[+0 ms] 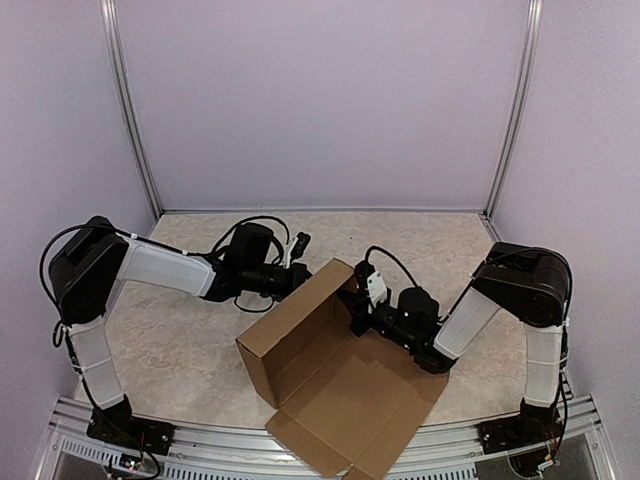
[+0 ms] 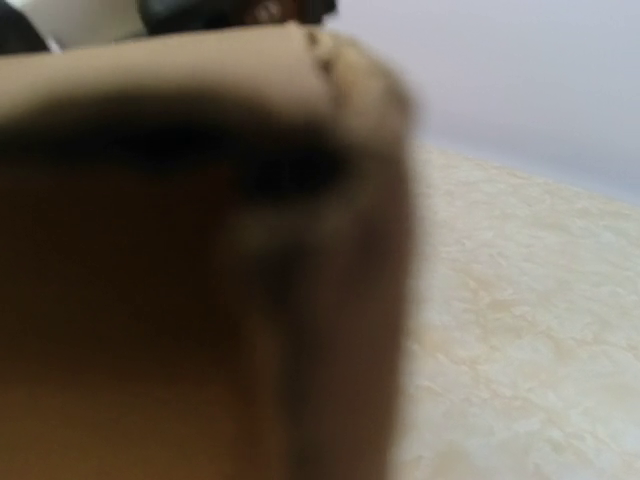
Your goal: Fold the paper box
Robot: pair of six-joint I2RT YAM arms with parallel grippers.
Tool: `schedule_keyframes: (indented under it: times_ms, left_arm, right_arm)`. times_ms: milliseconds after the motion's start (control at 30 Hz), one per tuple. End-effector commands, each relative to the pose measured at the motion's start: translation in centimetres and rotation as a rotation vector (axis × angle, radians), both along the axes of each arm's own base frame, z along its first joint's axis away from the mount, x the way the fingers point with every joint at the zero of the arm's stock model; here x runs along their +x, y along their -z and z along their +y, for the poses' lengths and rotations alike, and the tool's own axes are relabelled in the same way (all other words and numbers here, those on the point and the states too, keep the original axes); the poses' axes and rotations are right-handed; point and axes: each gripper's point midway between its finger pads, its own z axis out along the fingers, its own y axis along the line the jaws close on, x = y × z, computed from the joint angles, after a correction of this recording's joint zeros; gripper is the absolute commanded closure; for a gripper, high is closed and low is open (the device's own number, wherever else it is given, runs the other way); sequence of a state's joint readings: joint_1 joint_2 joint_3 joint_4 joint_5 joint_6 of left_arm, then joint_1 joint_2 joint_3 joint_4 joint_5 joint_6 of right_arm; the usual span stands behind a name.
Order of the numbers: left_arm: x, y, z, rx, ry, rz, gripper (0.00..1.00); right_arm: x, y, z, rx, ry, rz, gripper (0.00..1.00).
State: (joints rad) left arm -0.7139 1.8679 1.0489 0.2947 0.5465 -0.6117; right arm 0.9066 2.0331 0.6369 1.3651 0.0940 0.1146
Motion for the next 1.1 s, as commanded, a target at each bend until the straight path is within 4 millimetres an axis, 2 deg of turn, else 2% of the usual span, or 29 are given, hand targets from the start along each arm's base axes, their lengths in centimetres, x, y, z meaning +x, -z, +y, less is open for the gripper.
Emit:
schedule_keyframes:
  times_ms: [0, 200, 1067]
  left_arm:
    - [-0.4, -0.4, -1.3, -0.083, 0.028, 0.028, 1.00]
    - [-1.6, -0.4, -2.6, -0.127, 0.075, 0.050, 1.00]
    - [-2.7, -1.2, -5.9, -0.178, 0.183, 0.061, 1.00]
  right_arm:
    - [0.0, -4.6, 0.0, 0.144, -0.006, -0.107, 1.00]
    - [0.0, -4.3, 0.0, 0.152, -0.006, -0.102, 1.00]
    - [-0.3, -3.7, 0.1, 0.147, -0.027, -0.088, 1.00]
